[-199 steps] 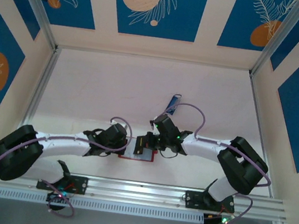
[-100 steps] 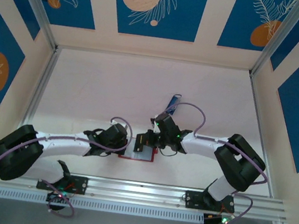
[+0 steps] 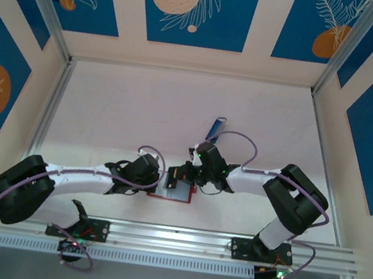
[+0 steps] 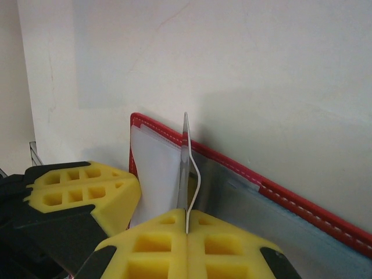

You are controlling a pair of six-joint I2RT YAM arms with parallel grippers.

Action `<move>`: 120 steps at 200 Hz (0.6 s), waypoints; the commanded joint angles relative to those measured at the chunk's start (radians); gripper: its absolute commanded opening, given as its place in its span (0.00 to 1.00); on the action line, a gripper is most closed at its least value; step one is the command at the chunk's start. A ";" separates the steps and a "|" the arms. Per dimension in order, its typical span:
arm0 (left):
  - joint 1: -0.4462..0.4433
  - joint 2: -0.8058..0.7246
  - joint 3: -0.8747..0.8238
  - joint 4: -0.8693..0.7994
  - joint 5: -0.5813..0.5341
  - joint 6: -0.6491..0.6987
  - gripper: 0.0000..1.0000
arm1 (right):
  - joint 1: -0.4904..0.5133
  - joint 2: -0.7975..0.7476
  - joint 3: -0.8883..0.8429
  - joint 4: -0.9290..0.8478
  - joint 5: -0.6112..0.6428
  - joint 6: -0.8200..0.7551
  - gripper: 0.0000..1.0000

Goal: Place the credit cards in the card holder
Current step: Insert the credit card into the card slot.

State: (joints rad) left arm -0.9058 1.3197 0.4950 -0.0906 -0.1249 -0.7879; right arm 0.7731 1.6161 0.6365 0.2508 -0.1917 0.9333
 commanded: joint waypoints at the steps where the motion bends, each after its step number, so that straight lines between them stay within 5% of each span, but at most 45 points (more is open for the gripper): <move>1: -0.018 0.042 -0.019 -0.095 0.011 -0.017 0.00 | 0.018 0.016 -0.031 -0.017 -0.019 0.012 0.00; 120: -0.018 0.054 -0.018 -0.088 0.010 -0.019 0.00 | 0.036 0.031 -0.068 -0.025 -0.078 0.037 0.00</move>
State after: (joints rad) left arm -0.9058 1.3258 0.5003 -0.0933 -0.1253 -0.7956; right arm 0.7925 1.6161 0.5980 0.2775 -0.2409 0.9623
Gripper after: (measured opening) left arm 0.041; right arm 0.050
